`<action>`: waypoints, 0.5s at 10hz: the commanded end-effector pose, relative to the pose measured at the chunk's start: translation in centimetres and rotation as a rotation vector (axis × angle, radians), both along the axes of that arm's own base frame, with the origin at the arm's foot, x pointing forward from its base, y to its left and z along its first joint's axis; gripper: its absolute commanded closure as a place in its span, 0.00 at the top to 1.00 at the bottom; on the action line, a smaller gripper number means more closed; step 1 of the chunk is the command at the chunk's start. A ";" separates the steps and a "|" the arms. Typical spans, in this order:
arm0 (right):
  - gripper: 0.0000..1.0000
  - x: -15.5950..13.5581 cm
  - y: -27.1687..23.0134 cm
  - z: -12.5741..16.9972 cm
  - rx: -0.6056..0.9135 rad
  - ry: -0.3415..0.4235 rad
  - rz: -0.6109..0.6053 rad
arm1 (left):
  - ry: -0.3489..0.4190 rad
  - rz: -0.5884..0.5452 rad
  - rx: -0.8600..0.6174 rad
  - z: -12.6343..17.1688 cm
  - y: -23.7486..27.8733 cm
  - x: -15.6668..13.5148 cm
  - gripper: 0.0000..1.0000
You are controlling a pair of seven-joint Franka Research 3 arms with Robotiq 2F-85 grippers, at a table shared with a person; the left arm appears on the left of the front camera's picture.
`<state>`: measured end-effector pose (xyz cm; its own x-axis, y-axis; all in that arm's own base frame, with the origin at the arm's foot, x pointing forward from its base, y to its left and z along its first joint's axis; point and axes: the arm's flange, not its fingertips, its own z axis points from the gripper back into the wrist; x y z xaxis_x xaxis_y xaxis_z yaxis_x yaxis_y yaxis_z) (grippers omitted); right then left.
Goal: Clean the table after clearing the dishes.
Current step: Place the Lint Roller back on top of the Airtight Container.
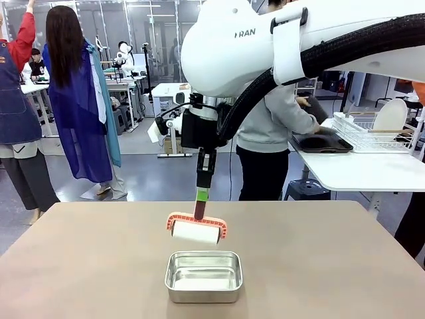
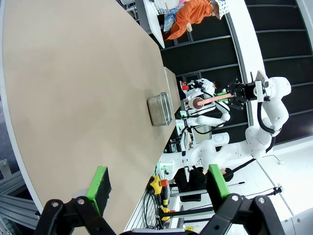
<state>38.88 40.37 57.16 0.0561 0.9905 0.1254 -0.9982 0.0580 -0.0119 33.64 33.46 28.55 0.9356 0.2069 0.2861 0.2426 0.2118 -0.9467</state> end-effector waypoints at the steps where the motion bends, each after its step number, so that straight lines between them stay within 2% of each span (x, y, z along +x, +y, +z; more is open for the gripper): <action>1: 0.21 0.2 -1.0 -1.5 0.006 0.058 0.035 | 0.001 0.004 0.001 0.2 -0.1 -0.3 1.00; 2: 0.21 1.4 -0.1 -3.6 -0.060 0.088 0.021 | 0.001 0.004 0.001 0.2 -0.1 -0.3 1.00; 3: 0.21 2.5 0.9 -5.0 -0.058 0.090 0.059 | 0.001 0.004 0.001 0.2 -0.1 -0.3 1.00; 5: 0.21 4.4 1.5 -7.4 -0.072 0.146 0.065 | 0.001 0.004 0.001 0.2 -0.1 -0.3 1.00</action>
<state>42.24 41.33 49.16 0.0379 0.9978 0.0548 -0.9915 0.0307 0.1264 33.65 33.45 28.55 0.9357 0.2065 0.2861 0.2427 0.2117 -0.9467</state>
